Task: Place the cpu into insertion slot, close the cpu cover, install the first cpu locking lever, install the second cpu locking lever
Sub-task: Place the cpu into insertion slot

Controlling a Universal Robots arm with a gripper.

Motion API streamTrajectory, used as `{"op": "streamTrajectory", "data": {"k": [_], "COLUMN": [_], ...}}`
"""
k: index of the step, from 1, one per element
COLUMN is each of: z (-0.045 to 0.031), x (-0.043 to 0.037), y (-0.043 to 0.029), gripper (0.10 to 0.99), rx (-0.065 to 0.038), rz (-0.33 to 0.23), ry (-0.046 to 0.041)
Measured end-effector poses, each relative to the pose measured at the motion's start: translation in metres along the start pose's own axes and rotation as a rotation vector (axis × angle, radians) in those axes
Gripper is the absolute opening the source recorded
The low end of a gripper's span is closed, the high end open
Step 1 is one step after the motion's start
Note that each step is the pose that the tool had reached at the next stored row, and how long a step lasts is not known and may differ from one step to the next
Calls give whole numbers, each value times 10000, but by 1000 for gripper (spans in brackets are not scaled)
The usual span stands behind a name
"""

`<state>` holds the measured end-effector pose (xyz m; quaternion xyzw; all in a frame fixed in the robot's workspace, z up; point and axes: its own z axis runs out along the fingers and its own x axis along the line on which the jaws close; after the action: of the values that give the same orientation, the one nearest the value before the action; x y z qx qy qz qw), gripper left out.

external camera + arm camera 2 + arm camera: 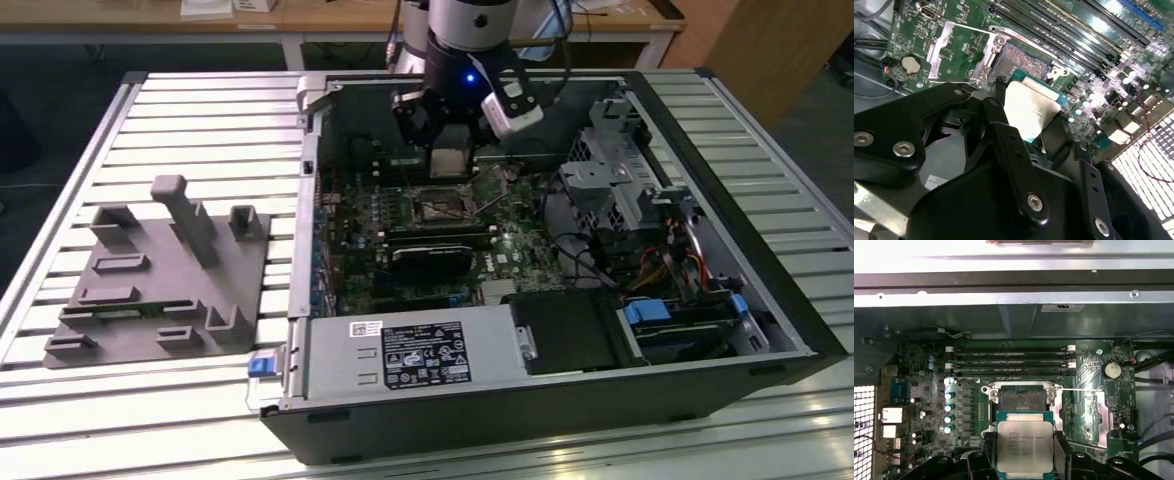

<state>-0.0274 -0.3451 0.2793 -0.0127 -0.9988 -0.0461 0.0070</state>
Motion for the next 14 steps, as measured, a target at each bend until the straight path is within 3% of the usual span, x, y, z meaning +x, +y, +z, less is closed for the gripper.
{"op": "streamTrajectory", "data": {"k": [14], "z": [254], "x": [-4], "y": [-10], "gripper": [541], "rx": [1], "rz": [0], "ry": [1]}}
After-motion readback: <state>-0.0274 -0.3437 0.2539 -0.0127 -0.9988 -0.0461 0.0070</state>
